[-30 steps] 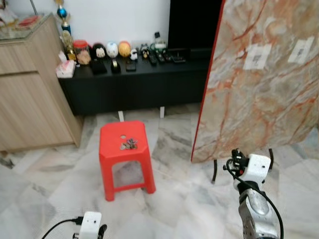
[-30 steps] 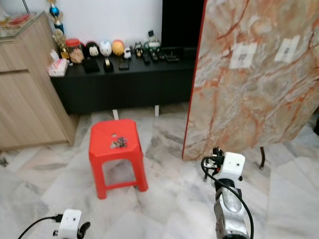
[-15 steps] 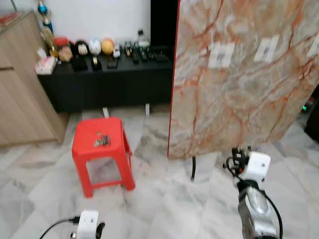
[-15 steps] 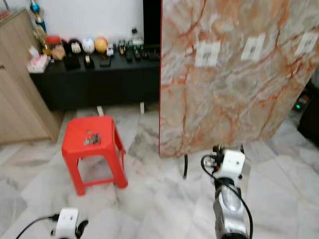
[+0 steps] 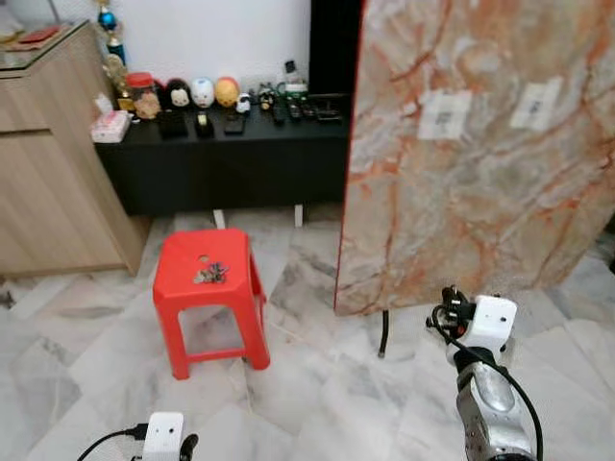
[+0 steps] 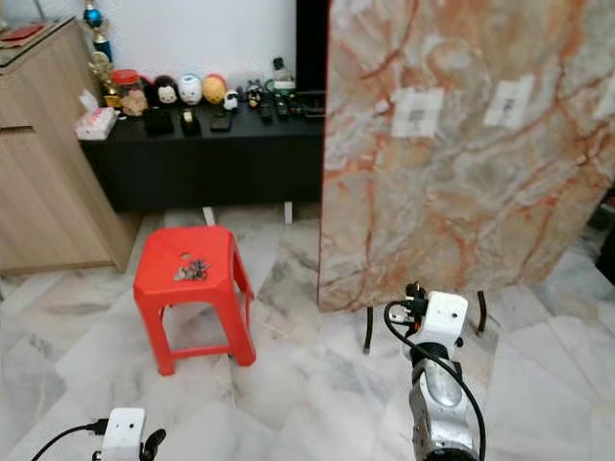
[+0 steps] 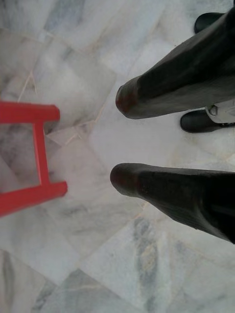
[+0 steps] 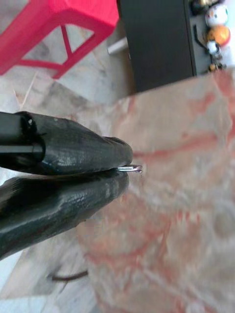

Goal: Hang keys on a hook

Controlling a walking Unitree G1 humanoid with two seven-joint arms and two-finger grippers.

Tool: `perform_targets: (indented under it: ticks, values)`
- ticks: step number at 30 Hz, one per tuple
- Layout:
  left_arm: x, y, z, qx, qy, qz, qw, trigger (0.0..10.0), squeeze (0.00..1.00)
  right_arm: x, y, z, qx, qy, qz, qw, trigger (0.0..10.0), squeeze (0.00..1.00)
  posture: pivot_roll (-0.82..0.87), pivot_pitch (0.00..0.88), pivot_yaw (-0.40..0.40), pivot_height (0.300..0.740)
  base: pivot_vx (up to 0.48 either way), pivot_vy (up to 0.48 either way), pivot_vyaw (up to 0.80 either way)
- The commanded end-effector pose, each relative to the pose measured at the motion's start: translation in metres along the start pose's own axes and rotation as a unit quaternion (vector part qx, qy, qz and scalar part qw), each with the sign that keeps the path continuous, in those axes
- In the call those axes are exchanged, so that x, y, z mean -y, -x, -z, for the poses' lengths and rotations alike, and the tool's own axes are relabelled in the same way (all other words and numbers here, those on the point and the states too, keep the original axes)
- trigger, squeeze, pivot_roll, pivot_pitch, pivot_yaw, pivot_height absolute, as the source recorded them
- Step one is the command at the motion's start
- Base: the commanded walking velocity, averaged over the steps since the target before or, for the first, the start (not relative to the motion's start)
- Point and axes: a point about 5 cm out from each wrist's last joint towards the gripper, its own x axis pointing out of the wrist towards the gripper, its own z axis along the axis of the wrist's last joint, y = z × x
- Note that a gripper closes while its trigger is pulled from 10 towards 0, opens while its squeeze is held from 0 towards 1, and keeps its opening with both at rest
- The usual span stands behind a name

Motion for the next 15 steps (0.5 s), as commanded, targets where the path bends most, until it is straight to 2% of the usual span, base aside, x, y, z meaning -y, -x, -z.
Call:
perform_targets:
  ticks: [1, 15]
  values:
    - [0.0015, 0.0008, 0.0021, -0.003, -0.002, 0.002, 1.0, 10.0, 0.0, -0.0016, -0.0022, -0.0026, 0.003, 0.002, -0.005, 1.0, 10.0, 0.0, -0.04, 0.0, -0.056, 0.74, 0.379, 0.0, 0.0]
    - [0.0045, -0.0005, 0.0007, -0.003, 0.002, 0.007, 1.0, 10.0, 0.0, 0.0011, -0.0034, -0.0044, 0.002, 0.004, -0.003, 1.0, 10.0, 0.0, -0.04, 0.0, -0.064, 0.74, 0.389, 0.0, 0.0]
